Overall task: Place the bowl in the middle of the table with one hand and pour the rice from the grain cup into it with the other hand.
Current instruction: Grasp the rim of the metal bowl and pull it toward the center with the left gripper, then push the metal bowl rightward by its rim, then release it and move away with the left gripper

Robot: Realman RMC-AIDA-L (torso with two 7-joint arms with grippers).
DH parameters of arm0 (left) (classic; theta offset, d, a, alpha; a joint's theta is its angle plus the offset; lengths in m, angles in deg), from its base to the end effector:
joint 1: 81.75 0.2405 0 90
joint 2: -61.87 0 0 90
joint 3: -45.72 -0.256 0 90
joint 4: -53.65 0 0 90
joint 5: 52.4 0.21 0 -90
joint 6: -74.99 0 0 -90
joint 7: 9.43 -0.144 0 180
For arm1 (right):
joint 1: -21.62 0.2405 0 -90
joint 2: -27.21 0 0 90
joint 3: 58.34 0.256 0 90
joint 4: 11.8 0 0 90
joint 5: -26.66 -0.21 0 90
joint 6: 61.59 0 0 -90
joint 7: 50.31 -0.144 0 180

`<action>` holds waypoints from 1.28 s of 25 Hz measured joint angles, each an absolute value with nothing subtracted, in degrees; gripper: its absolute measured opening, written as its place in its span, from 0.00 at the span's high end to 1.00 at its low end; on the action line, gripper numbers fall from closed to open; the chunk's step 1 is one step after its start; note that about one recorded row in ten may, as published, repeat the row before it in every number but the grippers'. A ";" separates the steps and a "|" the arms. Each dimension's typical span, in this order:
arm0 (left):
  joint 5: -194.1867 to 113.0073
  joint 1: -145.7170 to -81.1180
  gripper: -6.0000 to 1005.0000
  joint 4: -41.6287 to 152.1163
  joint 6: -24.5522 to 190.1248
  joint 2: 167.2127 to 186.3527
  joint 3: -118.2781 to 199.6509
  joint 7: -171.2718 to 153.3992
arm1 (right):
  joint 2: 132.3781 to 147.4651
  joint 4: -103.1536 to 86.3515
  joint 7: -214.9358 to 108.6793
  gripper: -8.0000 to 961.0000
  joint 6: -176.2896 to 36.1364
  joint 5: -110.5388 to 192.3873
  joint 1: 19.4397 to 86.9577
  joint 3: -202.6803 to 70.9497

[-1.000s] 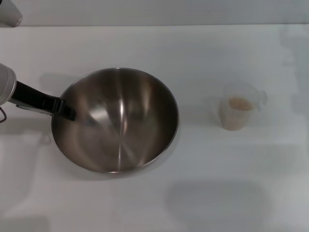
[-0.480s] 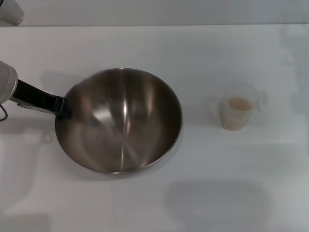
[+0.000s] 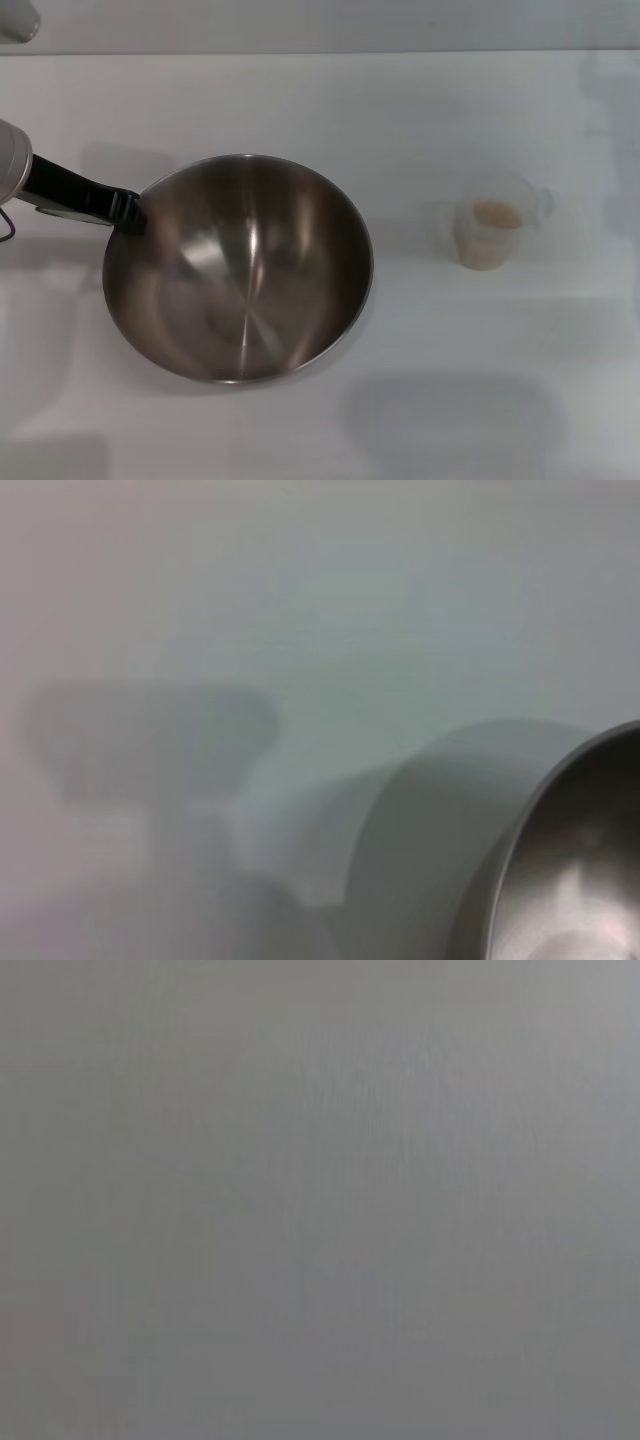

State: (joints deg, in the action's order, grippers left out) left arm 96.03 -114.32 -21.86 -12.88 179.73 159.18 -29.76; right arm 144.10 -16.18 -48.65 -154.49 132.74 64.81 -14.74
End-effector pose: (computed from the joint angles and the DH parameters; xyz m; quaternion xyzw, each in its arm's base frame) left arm -0.2160 0.3671 0.0417 -0.8223 -0.5118 0.0854 0.2337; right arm 0.2196 0.3956 0.0840 -0.5257 -0.0143 0.4534 0.7196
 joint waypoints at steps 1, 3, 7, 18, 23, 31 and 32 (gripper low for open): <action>96.03 -114.41 0.93 -21.76 -12.90 179.72 159.18 -29.80 | 144.10 -16.17 -48.65 0.47 -154.49 132.74 64.80 -14.72; 95.98 -114.53 0.95 -21.65 -12.90 179.72 159.34 -29.83 | 144.10 -16.16 -48.65 0.47 -154.49 132.74 64.79 -14.68; 95.93 -115.07 0.95 -21.62 -12.73 179.74 162.00 -30.23 | 144.10 -16.15 -48.65 0.47 -154.49 132.74 64.77 -14.65; 95.73 -121.08 0.95 -19.51 -10.68 179.88 164.25 -31.05 | 144.10 -16.10 -48.64 0.47 -154.44 132.66 64.77 -14.52; 95.70 -124.87 0.95 -15.43 -8.52 180.13 163.66 -31.91 | 144.10 -16.08 -48.65 0.47 -154.45 132.66 64.74 -14.48; 95.61 -129.98 0.95 -7.56 -4.72 180.18 162.22 -32.71 | 144.10 -16.10 -48.65 0.47 -154.49 132.74 64.69 -14.61; 95.61 -130.69 0.95 -6.24 -3.71 180.16 161.63 -32.72 | 144.10 -16.10 -48.65 0.47 -154.50 132.74 64.69 -14.72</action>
State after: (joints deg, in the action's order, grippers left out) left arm 95.61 -130.69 -6.24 -3.71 180.16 161.63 -32.72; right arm 144.10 -16.10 -48.65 -154.50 132.74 64.69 -14.72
